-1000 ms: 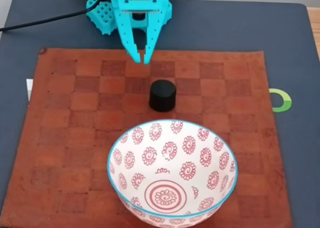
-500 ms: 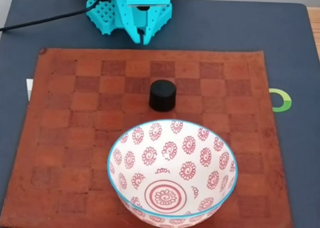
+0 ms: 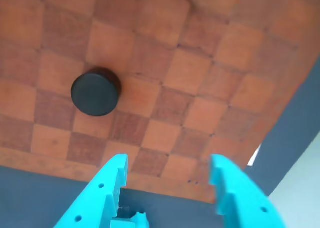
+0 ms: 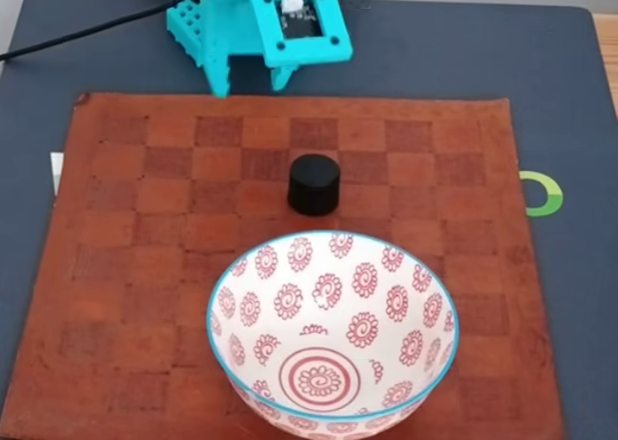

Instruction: Grasp a black cylinder and put it in a bowl.

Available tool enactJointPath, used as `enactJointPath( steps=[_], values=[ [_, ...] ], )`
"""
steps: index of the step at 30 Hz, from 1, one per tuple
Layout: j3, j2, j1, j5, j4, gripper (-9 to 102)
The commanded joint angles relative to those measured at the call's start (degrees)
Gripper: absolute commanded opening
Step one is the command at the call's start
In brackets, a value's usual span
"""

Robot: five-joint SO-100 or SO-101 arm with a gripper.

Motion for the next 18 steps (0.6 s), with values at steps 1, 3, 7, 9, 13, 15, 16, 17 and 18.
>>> enactJointPath(
  steps=[1, 3, 7, 9, 13, 15, 16, 17, 18],
  values=[
    [-3.4, -2.5, -3.3, 0.4, 0.0, 25],
    [-4.2, -4.0, -4.8, 0.6, 0.1, 28],
    [-6.7, -6.2, -8.6, 3.7, 0.3, 32],
    [-6.9, -7.3, -10.3, 5.6, 0.3, 32],
    [-6.9, -10.5, -13.4, 7.9, -0.8, 32],
    [-7.0, -12.1, -14.3, 8.2, -1.9, 32],
    [-7.0, -12.9, -14.7, 8.3, -2.6, 32],
    [-6.9, -13.5, -14.8, 8.3, -3.4, 32],
    [-6.8, -14.2, -15.0, 8.3, -4.5, 32]
  ],
)
